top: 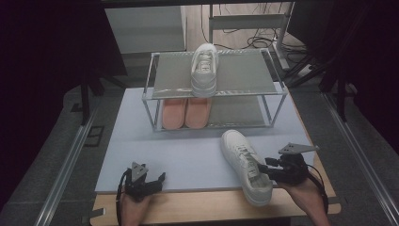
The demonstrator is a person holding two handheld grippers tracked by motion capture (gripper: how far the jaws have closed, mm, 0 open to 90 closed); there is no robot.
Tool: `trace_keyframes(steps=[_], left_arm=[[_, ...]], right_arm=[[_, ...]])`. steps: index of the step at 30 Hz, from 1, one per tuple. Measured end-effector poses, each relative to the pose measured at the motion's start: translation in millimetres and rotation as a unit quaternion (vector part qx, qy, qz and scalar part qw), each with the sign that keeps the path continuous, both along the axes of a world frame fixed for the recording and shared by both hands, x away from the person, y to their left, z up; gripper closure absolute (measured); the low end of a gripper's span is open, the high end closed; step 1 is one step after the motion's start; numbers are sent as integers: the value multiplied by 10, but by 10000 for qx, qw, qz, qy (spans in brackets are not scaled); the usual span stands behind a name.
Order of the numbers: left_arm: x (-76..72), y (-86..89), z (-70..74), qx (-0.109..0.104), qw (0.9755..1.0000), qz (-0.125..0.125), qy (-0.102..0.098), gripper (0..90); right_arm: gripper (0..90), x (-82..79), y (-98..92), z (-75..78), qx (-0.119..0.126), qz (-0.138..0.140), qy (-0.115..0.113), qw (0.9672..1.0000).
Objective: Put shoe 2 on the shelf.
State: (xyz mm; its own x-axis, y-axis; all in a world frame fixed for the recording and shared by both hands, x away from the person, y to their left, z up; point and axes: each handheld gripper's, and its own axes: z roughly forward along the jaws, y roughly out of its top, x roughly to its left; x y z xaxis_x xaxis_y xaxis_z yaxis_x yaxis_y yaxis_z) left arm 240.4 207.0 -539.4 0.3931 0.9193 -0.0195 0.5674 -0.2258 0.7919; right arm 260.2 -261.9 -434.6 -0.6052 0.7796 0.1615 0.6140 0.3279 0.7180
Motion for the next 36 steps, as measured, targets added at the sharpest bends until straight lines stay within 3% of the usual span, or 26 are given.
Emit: trace_keyframes(steps=[9, 16, 21, 25, 31, 36], left_arm=[[0, 0, 0, 0, 10000, 0, 1, 138], [0, 0, 0, -1, 10000, 0, 1, 139], [0, 1, 0, -1, 10000, 0, 1, 138], [0, 1, 0, -1, 10000, -1, 2, 138], [1, 1, 0, -1, 10000, -1, 1, 138], [1, 0, 0, 0, 10000, -1, 1, 138]], right_arm=[[567, 115, 78, -113, -38, -28, 73, 10000], [741, 95, 74, -60, -107, -181, 108, 9997], [810, 128, 13, -72, 259, -293, 390, 9985], [821, 162, -57, -99, 656, -381, 635, 9951], [834, 189, -148, -144, 1401, -470, 996, 9840], [839, 206, -201, -141, 1773, -520, 1157, 9759]])
